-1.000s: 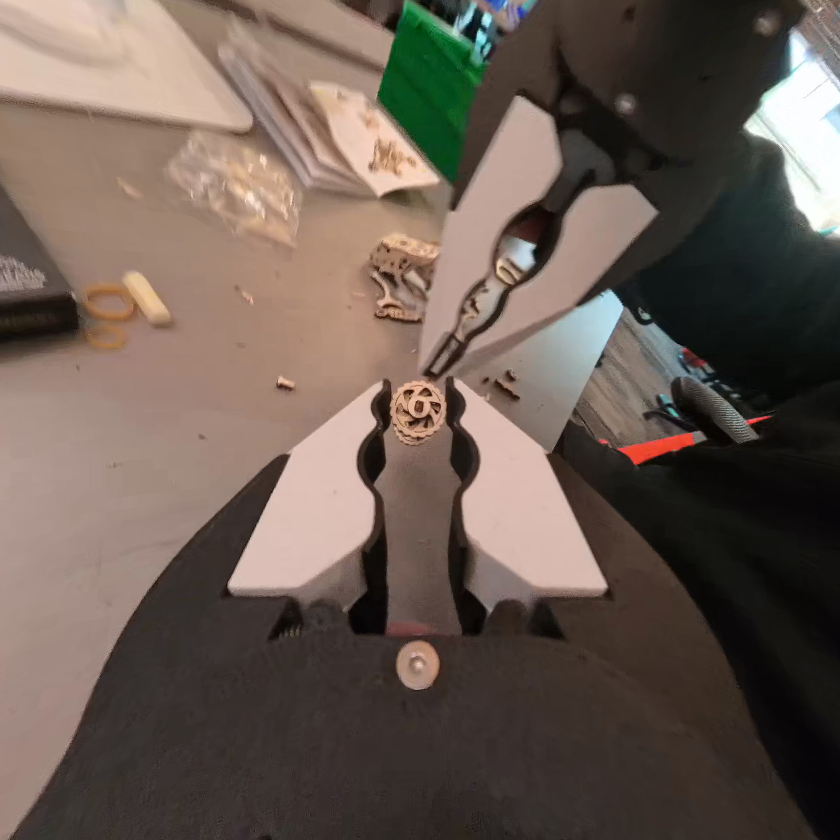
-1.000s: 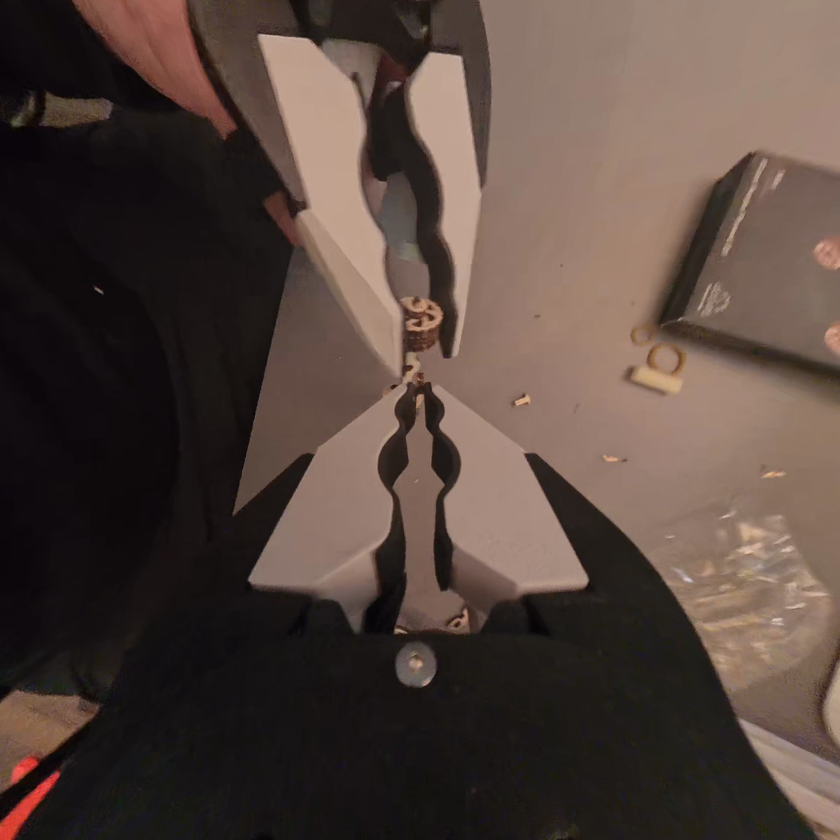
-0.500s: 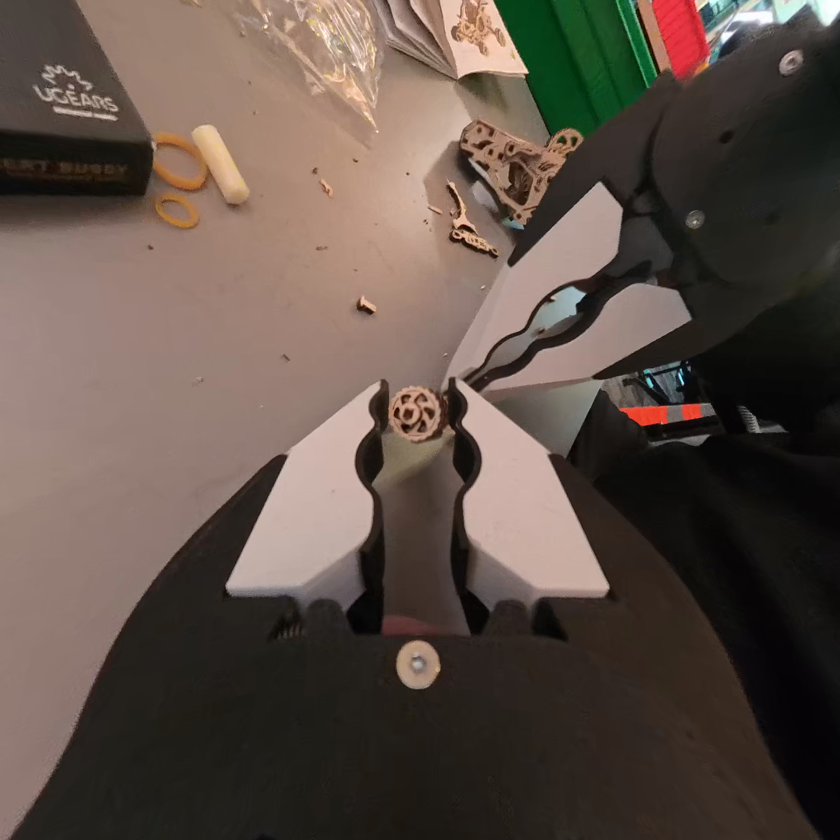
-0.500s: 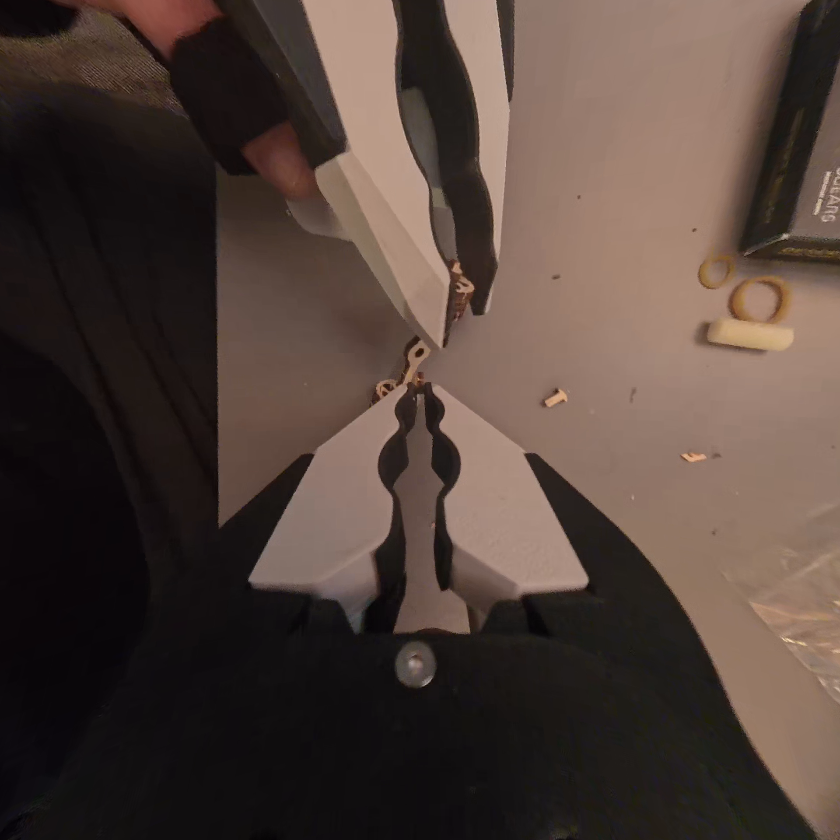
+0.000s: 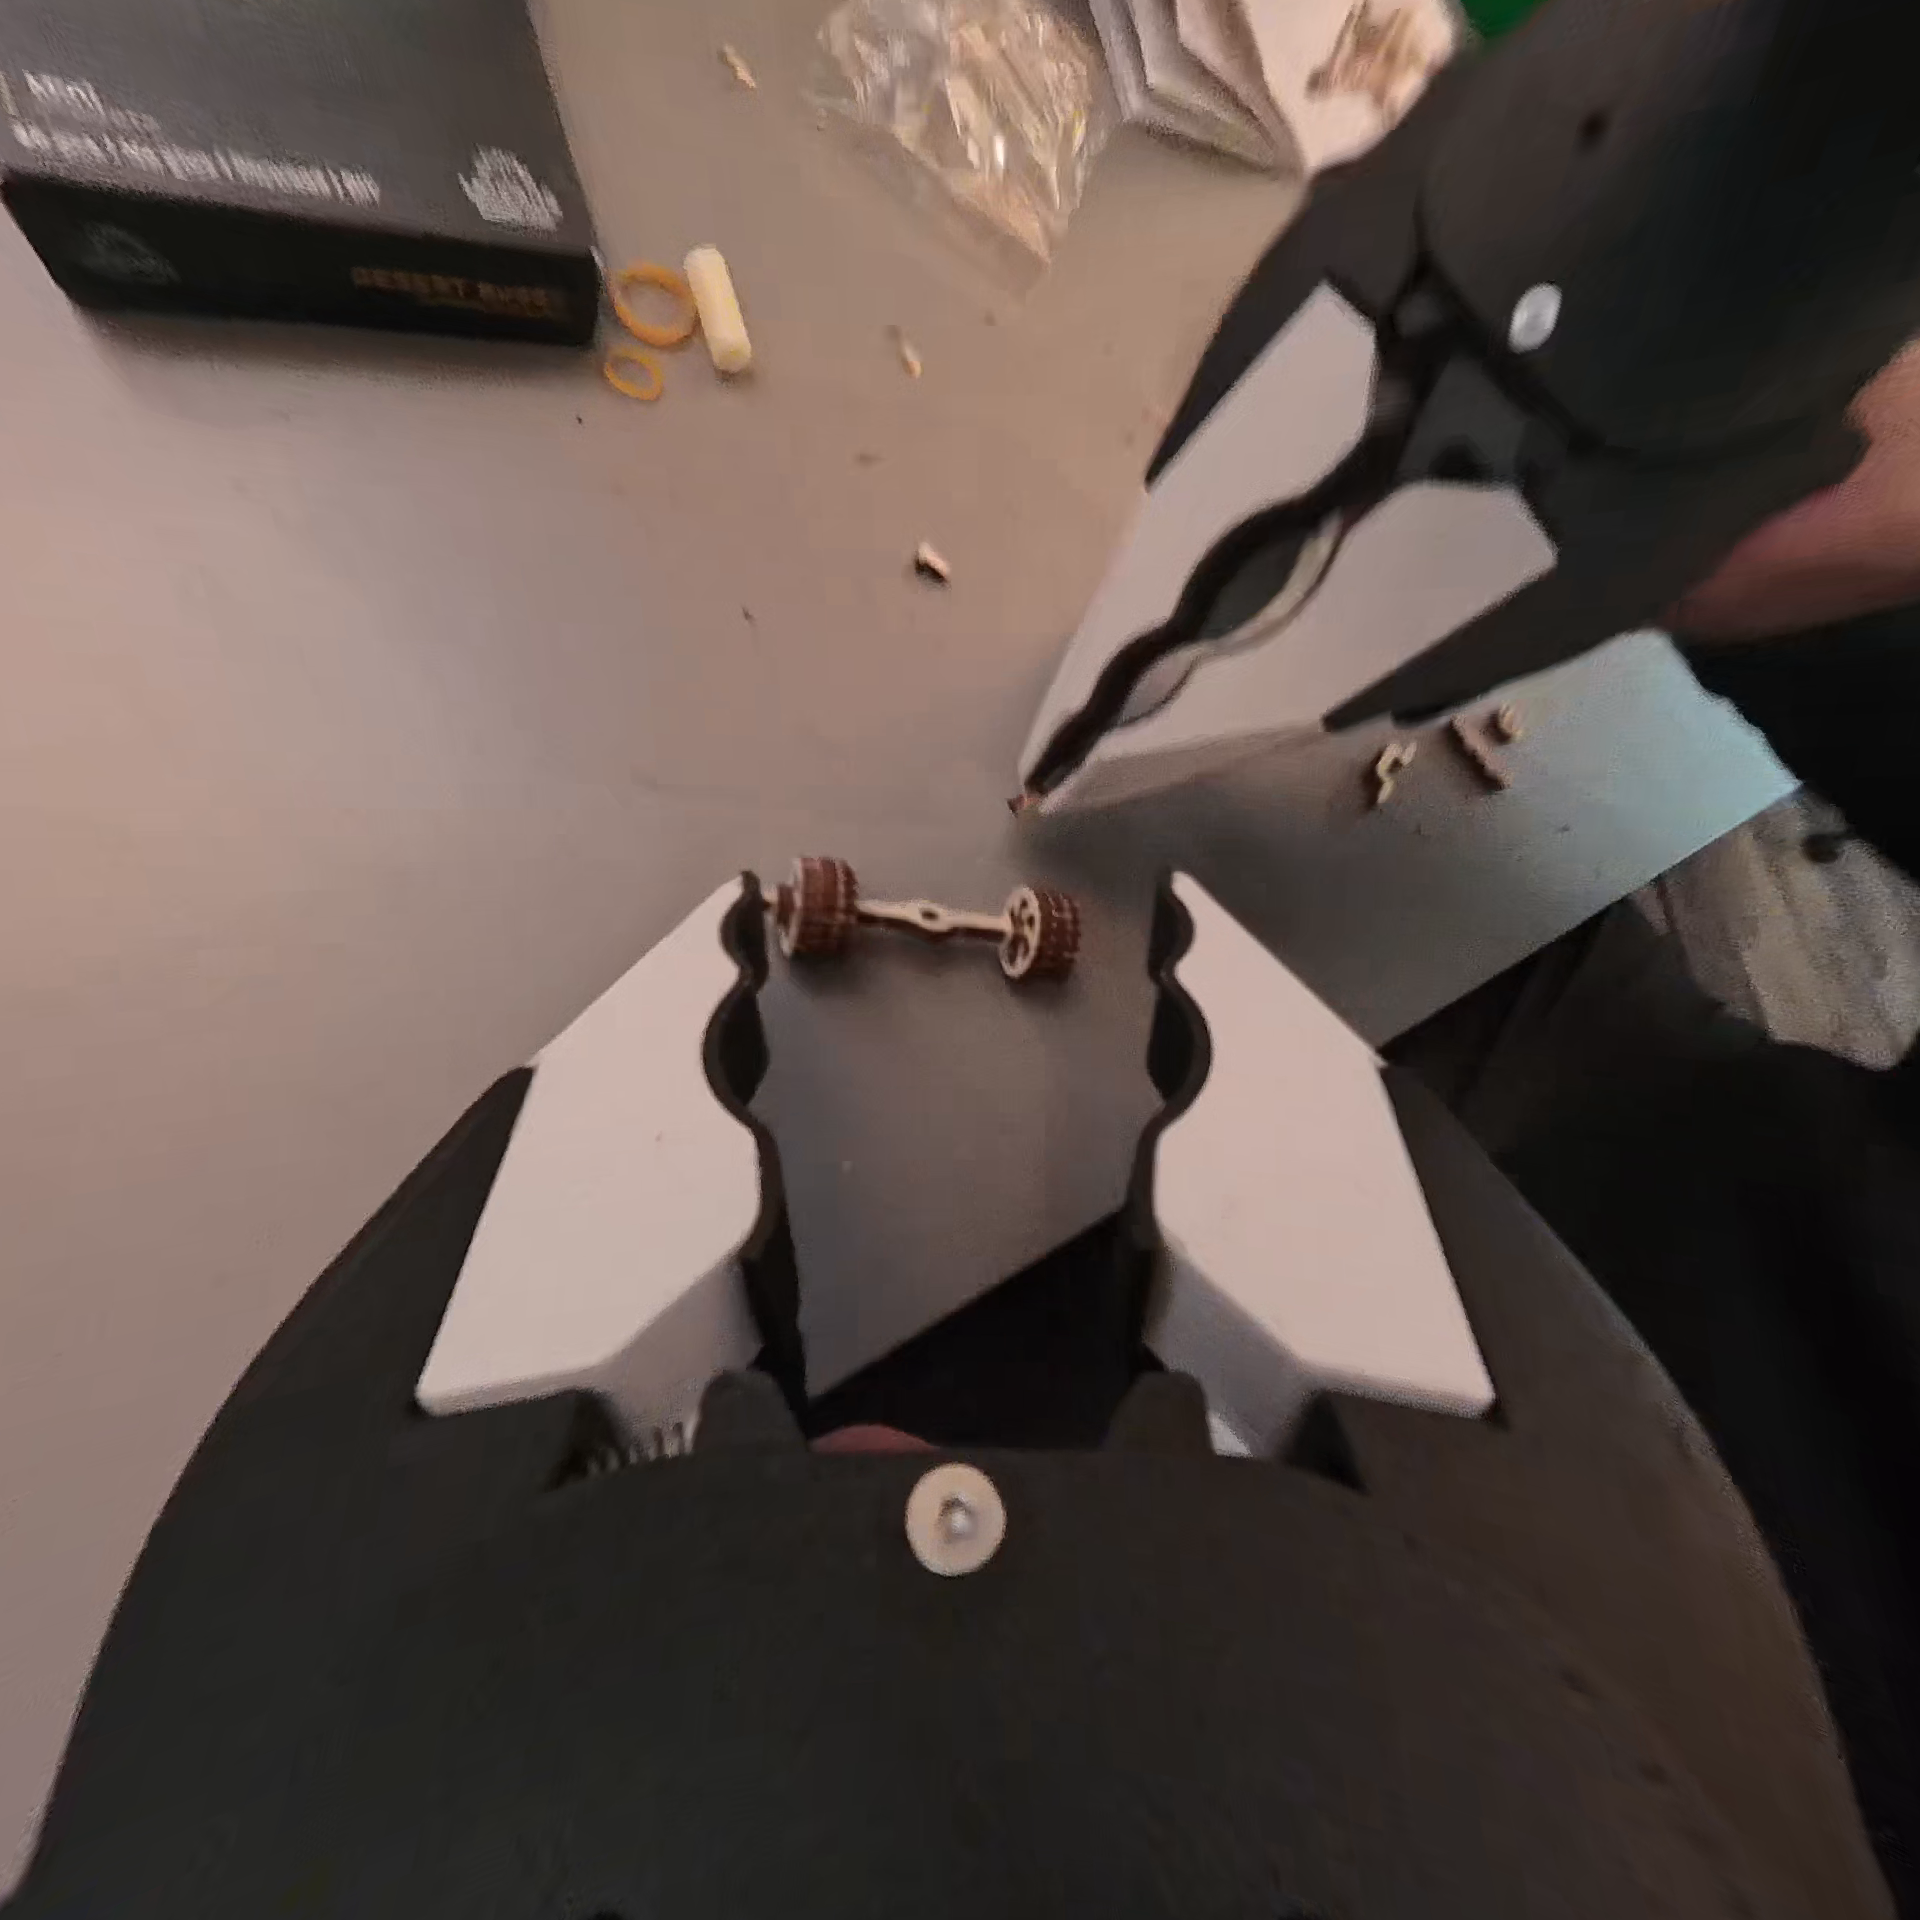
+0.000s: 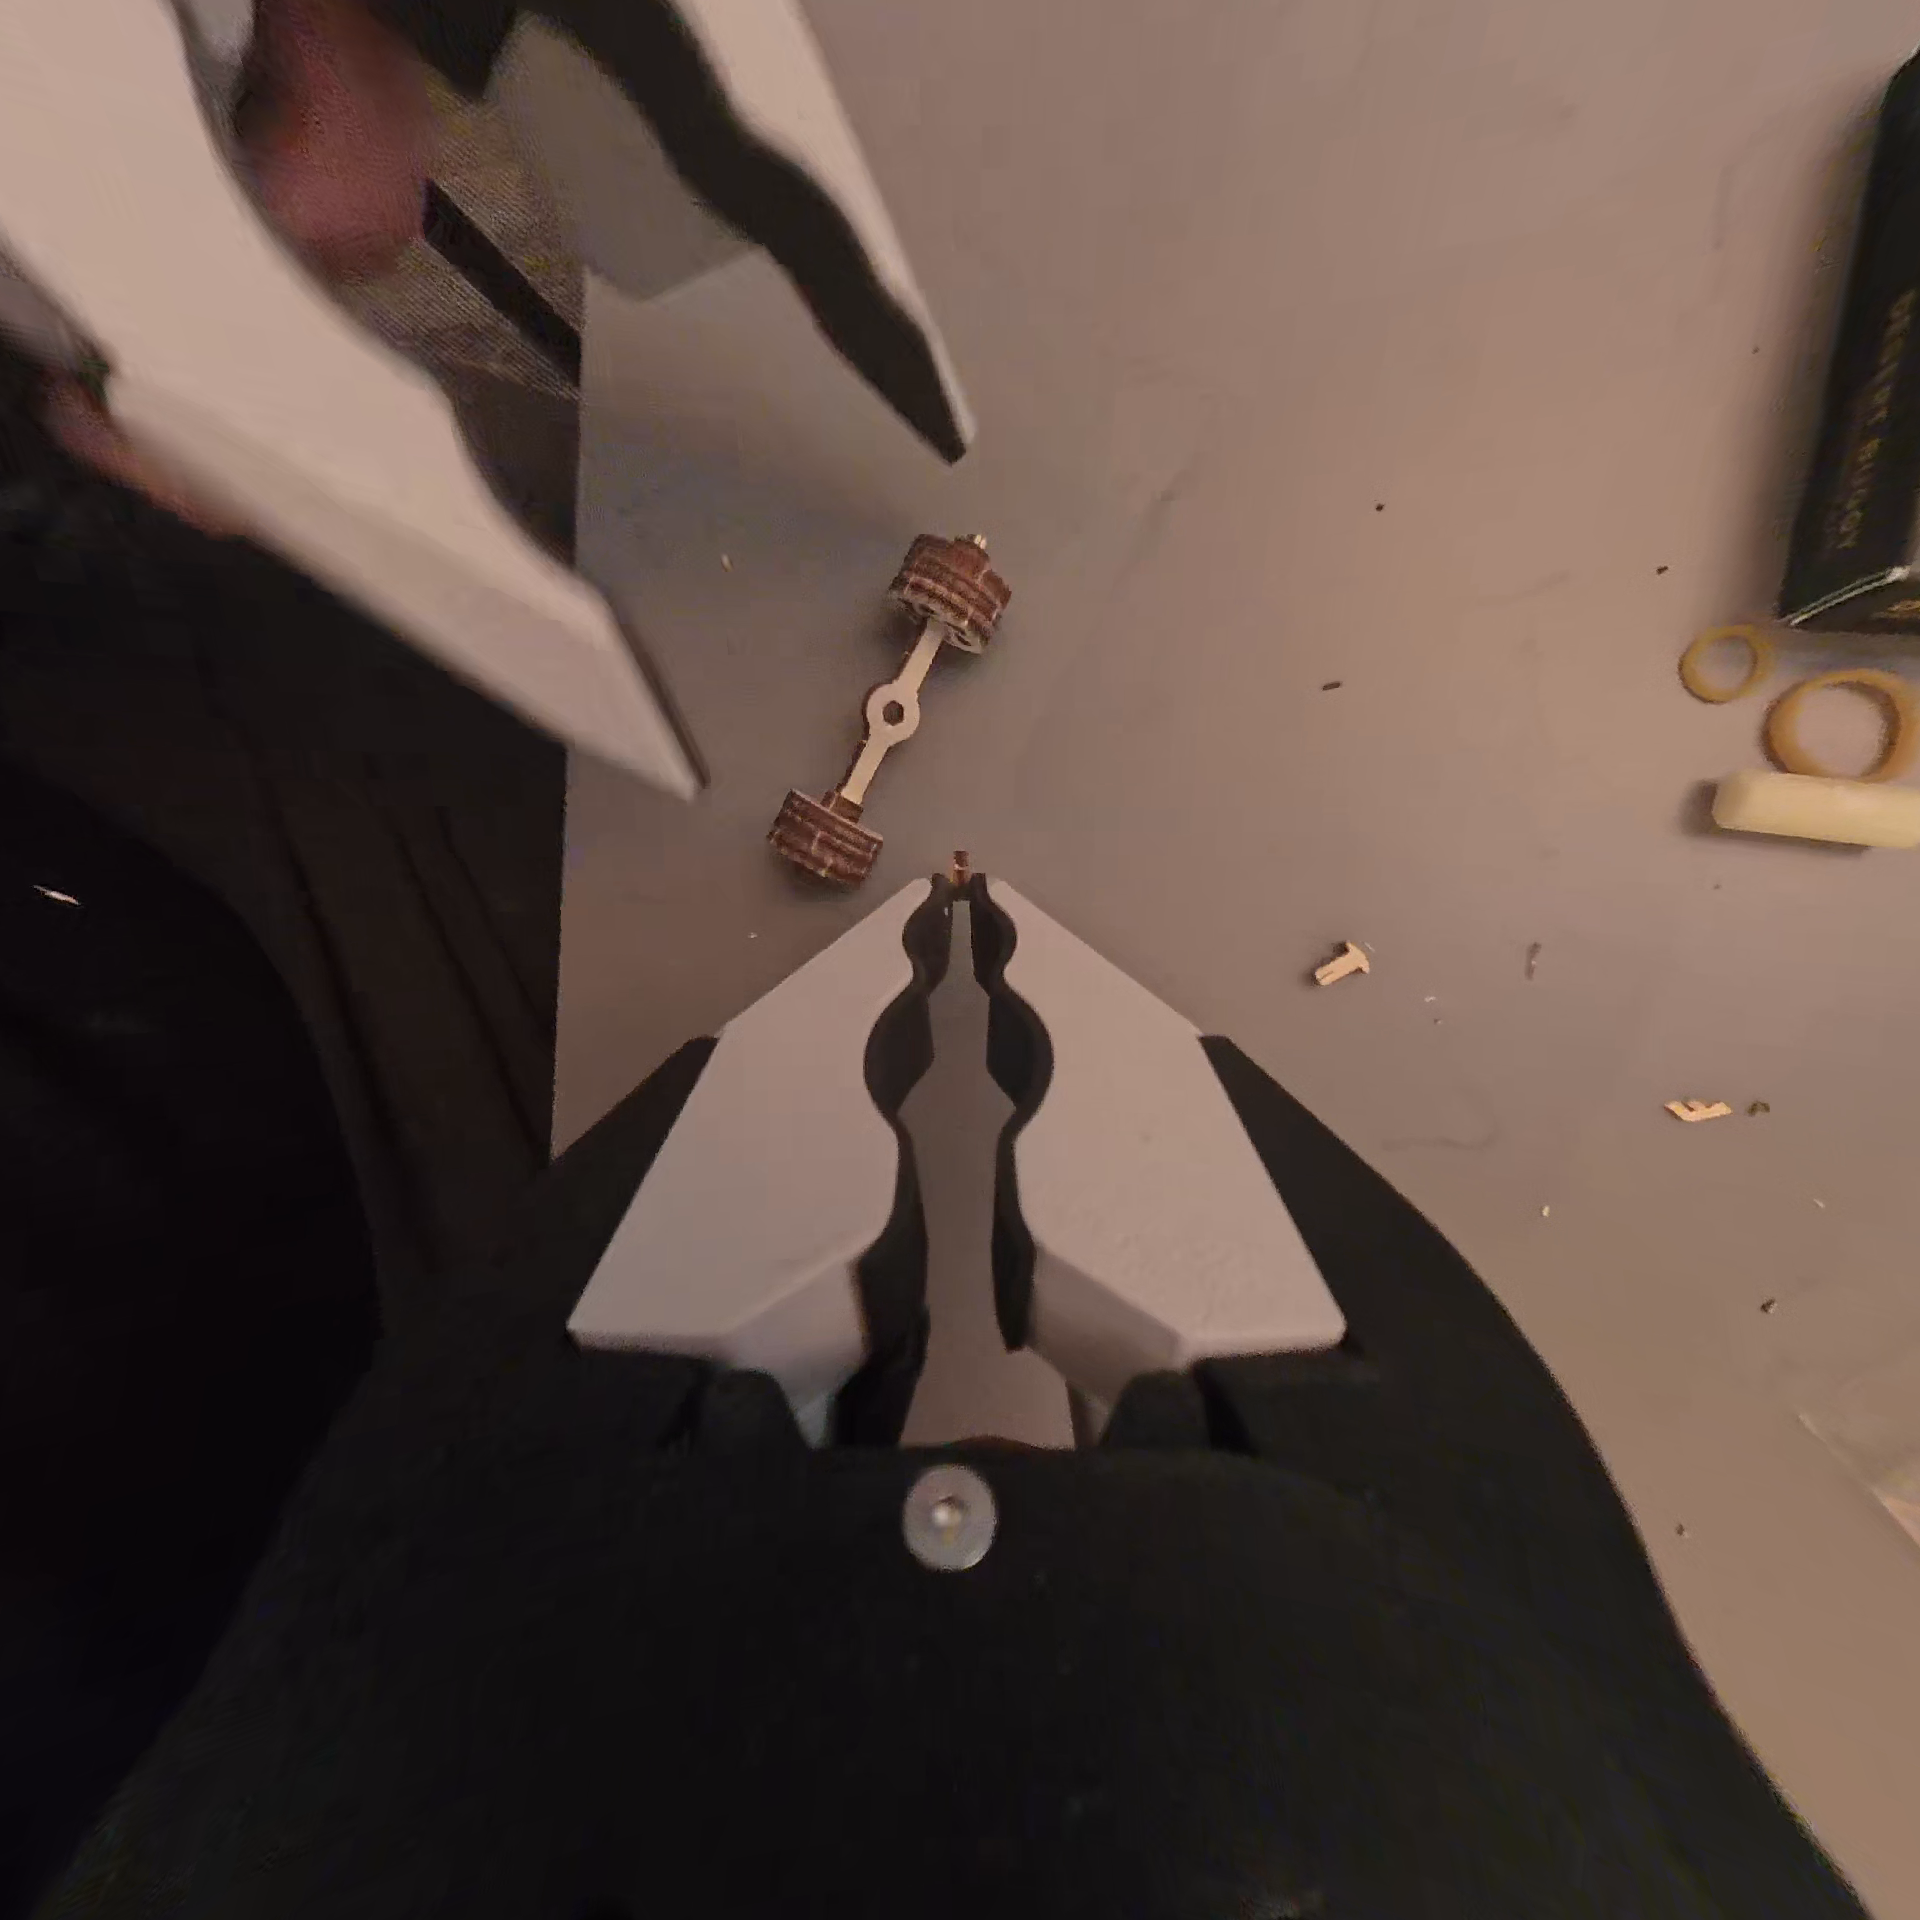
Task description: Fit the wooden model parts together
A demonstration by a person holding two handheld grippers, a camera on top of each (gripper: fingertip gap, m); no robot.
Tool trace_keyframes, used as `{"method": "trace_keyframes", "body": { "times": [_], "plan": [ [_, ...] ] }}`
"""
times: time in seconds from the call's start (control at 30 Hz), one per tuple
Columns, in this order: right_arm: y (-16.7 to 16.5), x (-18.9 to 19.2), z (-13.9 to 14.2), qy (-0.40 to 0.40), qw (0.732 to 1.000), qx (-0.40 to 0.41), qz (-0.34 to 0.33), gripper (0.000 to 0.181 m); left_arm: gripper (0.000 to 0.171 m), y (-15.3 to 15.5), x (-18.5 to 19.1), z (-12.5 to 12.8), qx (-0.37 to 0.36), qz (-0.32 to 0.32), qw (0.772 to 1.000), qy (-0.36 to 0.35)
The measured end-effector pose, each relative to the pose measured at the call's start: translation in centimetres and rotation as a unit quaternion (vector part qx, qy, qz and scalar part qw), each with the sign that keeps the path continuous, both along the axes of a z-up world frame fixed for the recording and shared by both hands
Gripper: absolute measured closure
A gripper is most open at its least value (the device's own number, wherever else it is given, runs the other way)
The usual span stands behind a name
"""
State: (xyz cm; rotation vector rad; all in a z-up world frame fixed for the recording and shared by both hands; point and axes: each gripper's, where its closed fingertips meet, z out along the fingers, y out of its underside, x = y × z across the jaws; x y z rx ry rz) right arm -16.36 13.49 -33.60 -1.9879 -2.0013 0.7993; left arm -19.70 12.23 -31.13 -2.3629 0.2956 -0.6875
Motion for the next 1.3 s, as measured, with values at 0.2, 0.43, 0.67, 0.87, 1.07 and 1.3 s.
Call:
{"method": "trace_keyframes", "body": {
  "times": [0.2, 0.43, 0.67, 0.87, 1.07, 1.3],
  "plan": [
    [-0.7, -1.0, 0.2, 0.030, 0.999, -0.035, 0.021, 0.180, 0.072, -1.0, 0.7, -3.6, -0.002, -0.024, 0.993, 0.118],
    [-1.1, -2.2, 0.6, 0.044, 0.996, -0.056, 0.056, 0.180, 0.093, 0.1, 1.0, -3.9, 0.029, -0.032, 0.988, 0.150],
    [-1.3, -2.1, 0.1, 0.021, 0.990, -0.005, 0.139, 0.181, 0.093, 0.6, 1.4, -4.0, 0.038, -0.050, 0.986, 0.154],
    [-1.2, -1.7, -0.4, -0.013, 0.989, -0.044, 0.137, 0.180, 0.094, 0.9, 2.1, -3.9, 0.049, -0.054, 0.984, 0.161],
    [-1.3, -1.6, -0.6, -0.044, 0.983, -0.044, 0.173, 0.180, 0.094, 0.9, 2.2, -3.9, 0.050, -0.053, 0.985, 0.157],
    [-1.3, -1.8, -0.2, -0.047, 0.950, 0.064, 0.302, 0.181, 0.094, 1.0, 2.3, -3.9, 0.063, -0.054, 0.986, 0.146]
  ]
}}
